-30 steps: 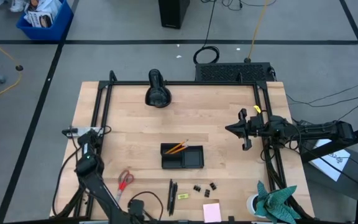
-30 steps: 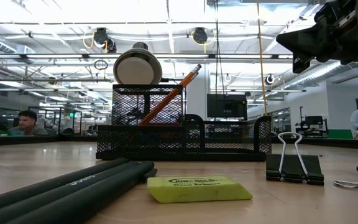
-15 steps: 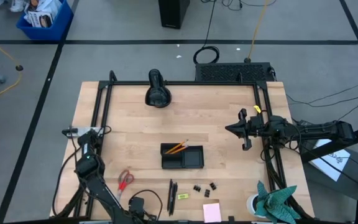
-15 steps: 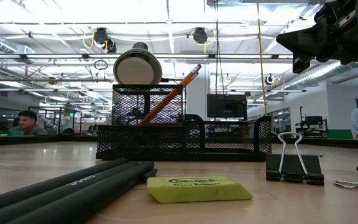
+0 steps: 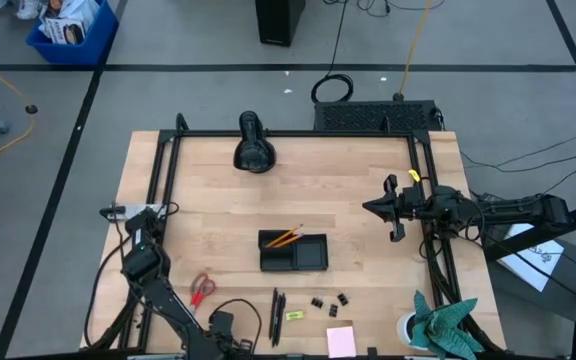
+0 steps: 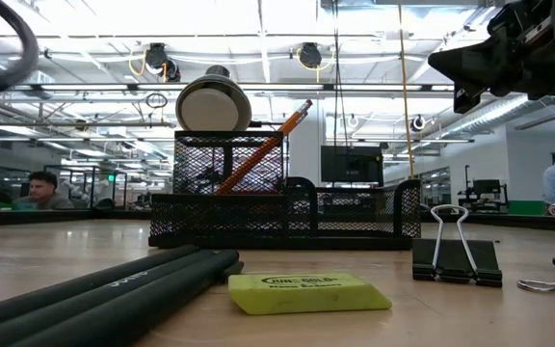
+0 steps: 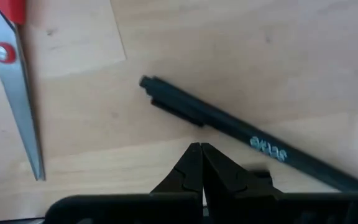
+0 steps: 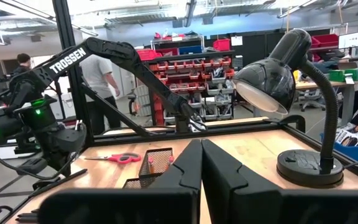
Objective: Pick and place office supplies into organizer
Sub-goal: Put the black pen into the desk organizer
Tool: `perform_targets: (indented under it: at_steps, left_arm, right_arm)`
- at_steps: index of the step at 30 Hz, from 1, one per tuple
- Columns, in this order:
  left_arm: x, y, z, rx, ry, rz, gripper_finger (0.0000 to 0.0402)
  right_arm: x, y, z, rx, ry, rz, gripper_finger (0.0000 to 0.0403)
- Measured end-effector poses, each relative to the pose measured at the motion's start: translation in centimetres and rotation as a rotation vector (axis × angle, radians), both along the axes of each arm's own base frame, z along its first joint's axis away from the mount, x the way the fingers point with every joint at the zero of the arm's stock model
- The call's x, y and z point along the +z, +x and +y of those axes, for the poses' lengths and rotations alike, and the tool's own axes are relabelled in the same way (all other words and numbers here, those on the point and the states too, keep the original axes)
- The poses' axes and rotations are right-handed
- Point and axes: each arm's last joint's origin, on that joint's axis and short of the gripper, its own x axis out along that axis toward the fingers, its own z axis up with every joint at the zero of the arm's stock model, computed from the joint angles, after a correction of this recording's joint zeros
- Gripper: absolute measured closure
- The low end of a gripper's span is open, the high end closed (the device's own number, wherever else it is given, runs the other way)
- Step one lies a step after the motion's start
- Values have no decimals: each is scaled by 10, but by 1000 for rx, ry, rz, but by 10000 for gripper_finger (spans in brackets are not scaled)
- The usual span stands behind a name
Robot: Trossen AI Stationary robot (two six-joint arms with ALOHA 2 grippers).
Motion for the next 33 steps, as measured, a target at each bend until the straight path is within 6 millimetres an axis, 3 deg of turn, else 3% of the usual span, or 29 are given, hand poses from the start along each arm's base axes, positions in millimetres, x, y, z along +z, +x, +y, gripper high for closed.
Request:
perform_targets:
  at_steps: [16, 26, 33]
  left_arm:
    - [-5, 18, 33, -53, 130, 34, 400]
    - [-6, 43, 60, -127, 133, 50, 400]
    - [1, 46, 66, -95, 101, 62, 399]
  right_arm:
    - [0, 0, 0, -1, 0, 0, 403]
    - [0, 0, 0, -1, 0, 0, 402]
    - [0, 0, 0, -1, 1, 1, 403]
